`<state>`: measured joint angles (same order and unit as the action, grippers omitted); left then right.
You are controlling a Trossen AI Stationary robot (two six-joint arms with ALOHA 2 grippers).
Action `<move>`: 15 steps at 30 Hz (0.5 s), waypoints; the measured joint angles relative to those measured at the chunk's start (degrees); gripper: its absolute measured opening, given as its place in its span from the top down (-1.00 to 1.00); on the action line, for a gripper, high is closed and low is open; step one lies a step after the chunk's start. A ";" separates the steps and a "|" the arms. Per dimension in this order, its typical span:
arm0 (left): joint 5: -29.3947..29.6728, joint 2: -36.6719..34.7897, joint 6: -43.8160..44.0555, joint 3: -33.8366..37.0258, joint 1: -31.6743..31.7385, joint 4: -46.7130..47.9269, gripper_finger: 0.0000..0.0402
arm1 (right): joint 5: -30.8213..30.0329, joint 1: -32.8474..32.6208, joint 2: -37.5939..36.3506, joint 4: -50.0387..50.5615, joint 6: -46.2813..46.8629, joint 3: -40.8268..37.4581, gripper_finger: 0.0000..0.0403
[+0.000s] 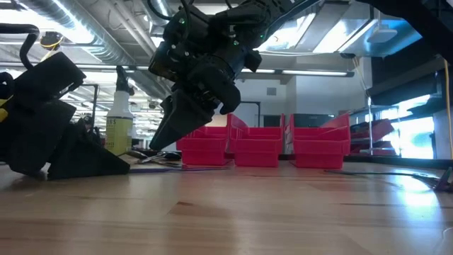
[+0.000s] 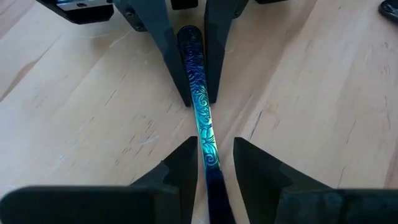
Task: Sort silverware
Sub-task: Put the blue knife into the right red silverware bin
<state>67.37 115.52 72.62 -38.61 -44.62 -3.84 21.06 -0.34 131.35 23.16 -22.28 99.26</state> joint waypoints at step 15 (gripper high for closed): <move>0.67 0.04 -0.15 -1.36 -0.02 0.68 0.73 | 4.02 0.00 -0.15 12.01 3.83 13.53 0.56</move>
<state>68.04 115.57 72.47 -39.97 -44.64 -3.15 25.08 -0.34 131.20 35.17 -18.45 112.80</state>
